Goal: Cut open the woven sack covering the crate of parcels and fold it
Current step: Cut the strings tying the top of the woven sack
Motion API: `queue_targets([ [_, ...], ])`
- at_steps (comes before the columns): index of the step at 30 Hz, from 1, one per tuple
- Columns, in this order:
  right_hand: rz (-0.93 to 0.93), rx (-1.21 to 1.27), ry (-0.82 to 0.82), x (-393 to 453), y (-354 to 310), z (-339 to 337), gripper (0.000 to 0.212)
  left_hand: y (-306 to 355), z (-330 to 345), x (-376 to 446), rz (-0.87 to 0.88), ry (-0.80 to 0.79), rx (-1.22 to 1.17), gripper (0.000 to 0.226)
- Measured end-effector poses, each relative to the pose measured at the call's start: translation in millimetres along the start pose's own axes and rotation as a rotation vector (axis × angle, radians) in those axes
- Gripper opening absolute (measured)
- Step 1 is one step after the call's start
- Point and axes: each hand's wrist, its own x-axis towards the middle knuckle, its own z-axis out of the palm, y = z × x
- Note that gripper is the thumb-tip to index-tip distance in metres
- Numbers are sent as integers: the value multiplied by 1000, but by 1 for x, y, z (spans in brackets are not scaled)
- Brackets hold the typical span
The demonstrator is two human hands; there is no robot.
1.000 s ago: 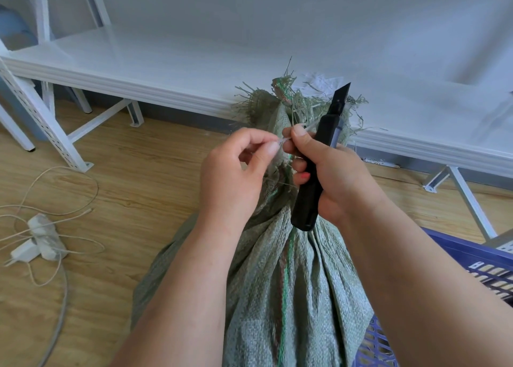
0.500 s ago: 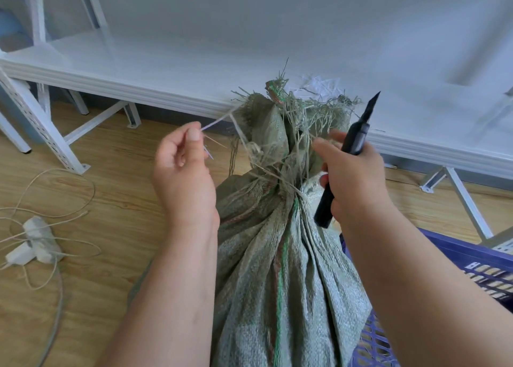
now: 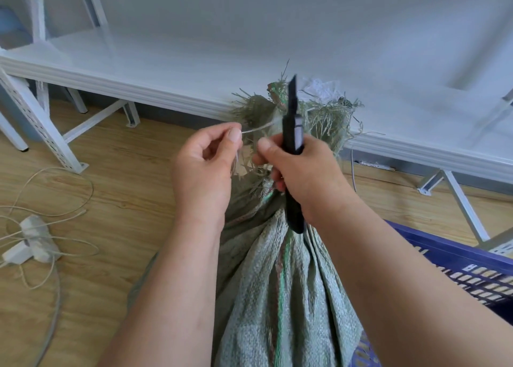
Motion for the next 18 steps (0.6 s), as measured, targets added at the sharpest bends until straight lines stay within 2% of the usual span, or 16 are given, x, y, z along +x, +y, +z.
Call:
queue_targets([
  [4, 9, 119, 170, 8, -1, -7, 11, 2, -8, 5, 24, 78, 45, 12],
  [9, 40, 274, 361, 15, 4, -12, 9, 0, -21, 10, 30, 104, 262, 16],
  [12, 35, 338, 473, 19, 6, -20, 11, 1, -28, 13, 17, 357, 106, 16],
  [14, 41, 307, 465, 20, 9, -22, 9, 3, -33, 16, 67, 548, -54, 11],
  [15, 44, 270, 437, 19, 10, -21, 7, 4, -33, 16, 90, 553, -73, 10],
  [16, 40, 214, 414, 18, 11, -20, 6, 4, -31, 15, 94, 490, -57, 11],
  [18, -10, 105, 396, 17, 10, -19, 3, 3, -20, 10, 57, 272, 7, 13],
])
